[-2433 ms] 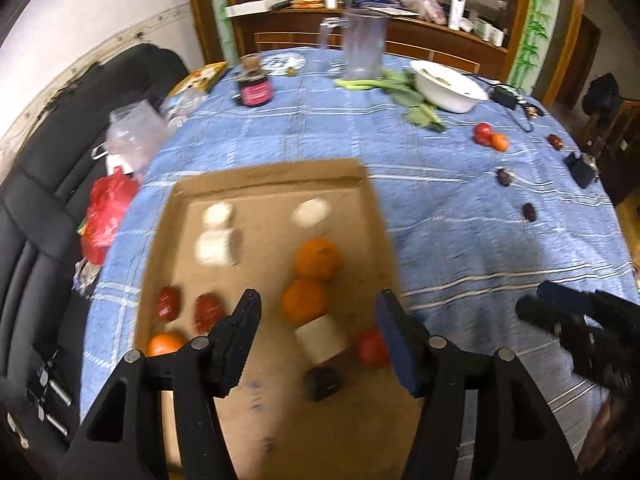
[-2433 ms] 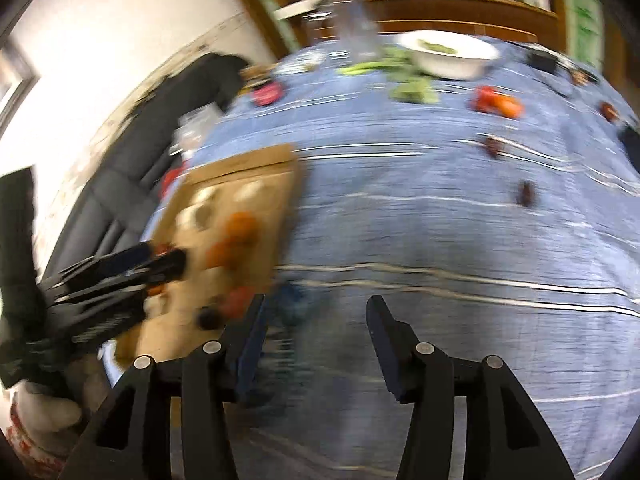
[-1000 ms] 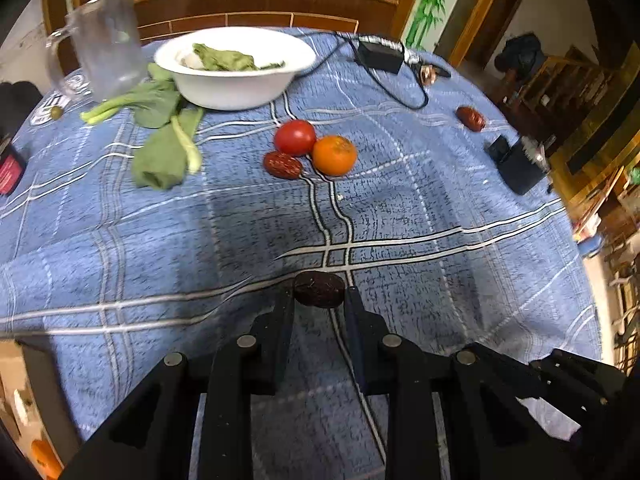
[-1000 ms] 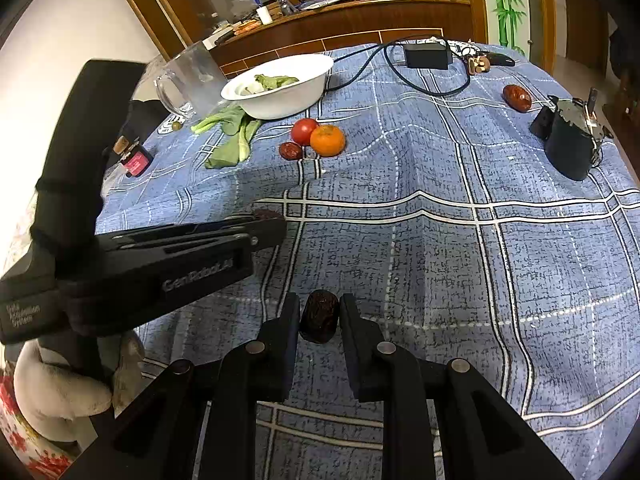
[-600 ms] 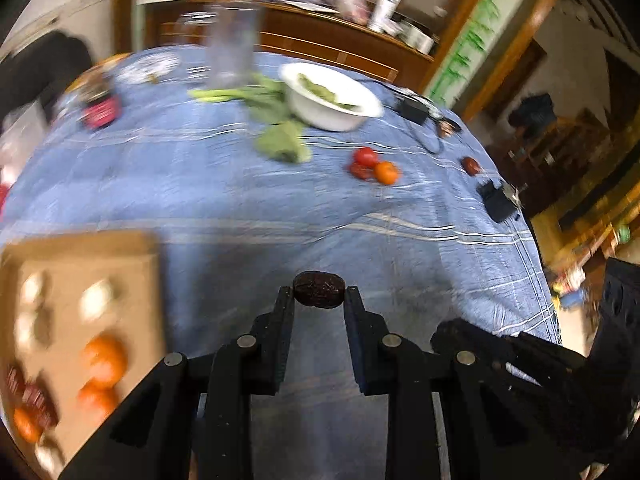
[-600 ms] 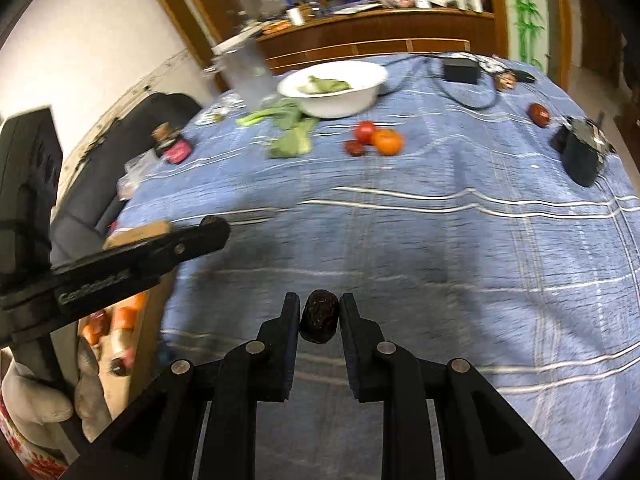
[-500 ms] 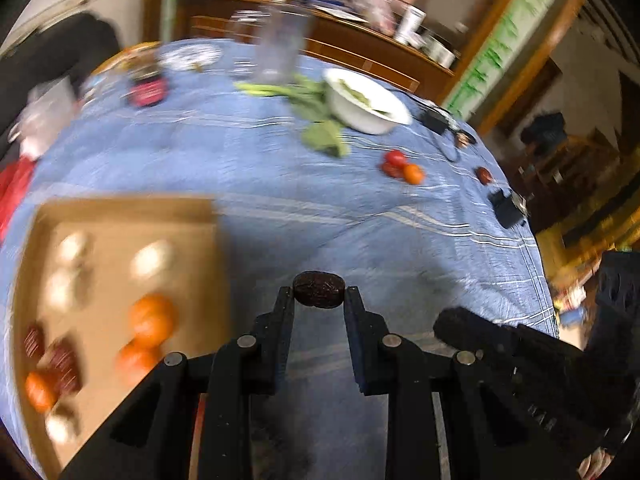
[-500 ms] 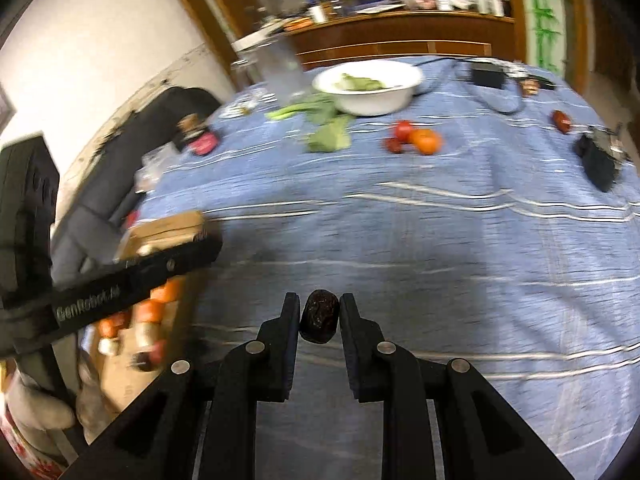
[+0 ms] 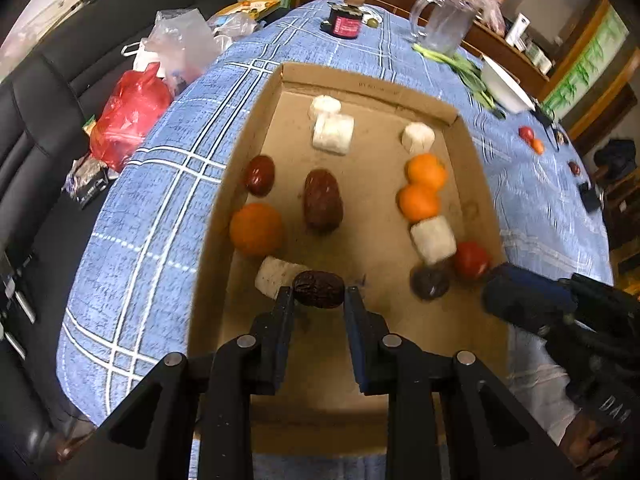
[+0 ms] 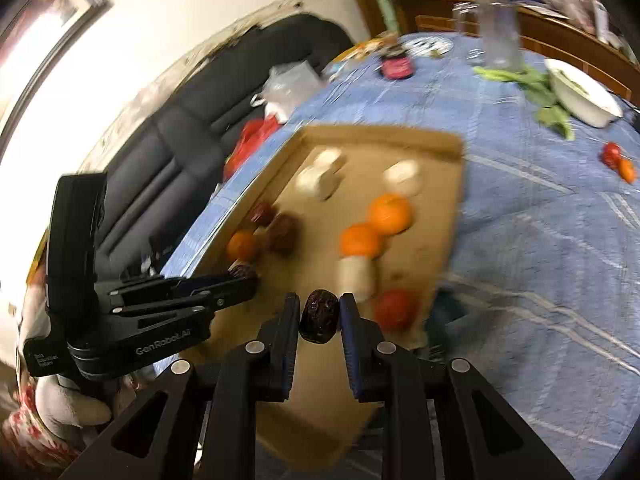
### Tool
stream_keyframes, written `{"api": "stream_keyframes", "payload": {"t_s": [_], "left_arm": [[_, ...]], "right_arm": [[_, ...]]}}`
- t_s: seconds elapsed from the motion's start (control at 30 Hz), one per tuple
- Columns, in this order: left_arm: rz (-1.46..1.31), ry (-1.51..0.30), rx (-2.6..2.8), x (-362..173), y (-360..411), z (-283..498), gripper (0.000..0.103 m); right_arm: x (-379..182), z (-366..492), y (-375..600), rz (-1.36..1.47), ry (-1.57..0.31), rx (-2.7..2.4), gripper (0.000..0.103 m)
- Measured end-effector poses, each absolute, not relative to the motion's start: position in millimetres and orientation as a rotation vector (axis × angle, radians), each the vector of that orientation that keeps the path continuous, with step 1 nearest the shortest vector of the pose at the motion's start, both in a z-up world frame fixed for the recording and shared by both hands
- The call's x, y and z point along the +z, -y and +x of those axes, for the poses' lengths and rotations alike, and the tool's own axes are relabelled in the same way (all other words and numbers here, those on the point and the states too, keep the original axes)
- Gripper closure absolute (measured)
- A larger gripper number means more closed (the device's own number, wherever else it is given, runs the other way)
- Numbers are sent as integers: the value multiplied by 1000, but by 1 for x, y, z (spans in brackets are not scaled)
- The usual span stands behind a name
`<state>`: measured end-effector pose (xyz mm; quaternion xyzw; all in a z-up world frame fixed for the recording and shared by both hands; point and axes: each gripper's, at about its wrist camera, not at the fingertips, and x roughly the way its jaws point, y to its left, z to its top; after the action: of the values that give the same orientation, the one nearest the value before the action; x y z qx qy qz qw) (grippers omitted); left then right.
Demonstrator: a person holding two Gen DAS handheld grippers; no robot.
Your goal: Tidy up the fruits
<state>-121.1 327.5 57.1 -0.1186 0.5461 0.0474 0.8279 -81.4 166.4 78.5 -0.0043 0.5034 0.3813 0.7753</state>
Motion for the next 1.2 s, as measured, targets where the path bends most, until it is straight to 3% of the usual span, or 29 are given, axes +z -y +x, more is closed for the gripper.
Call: {"api": "stream_keyframes", "payload": {"t_s": [0.3, 0.33, 0.43, 0.53, 0.67, 0.93, 1.0, 1.13, 1.2], "left_arm": [[-105, -1130, 51, 55, -305, -123, 77], [-114, -1126, 40, 56, -306, -123, 74], [-139, -1113, 26, 56, -310, -125, 50], [-183, -1114, 16, 57, -316, -125, 49], [-240, -1097, 28, 65, -319, -129, 49], [-204, -946, 164, 117, -298, -158, 49], [-176, -880, 238, 137, -287, -169, 43], [-81, -660, 440, 183, -257, -203, 6], [-58, -549, 507, 205, -243, -221, 0]], "right_arm": [[41, -108, -190, -130, -1165, 792, 80], [39, -105, -191, -134, -1170, 786, 80], [33, -108, -194, -136, -1182, 767, 80], [34, -110, -196, -145, -1186, 763, 79], [46, -116, -191, -155, -1150, 758, 65], [83, -115, -156, -116, -1042, 751, 58], [92, -117, -144, -106, -1021, 756, 57], [111, -127, -120, -93, -963, 773, 49], [120, -132, -112, -95, -932, 781, 49]]}}
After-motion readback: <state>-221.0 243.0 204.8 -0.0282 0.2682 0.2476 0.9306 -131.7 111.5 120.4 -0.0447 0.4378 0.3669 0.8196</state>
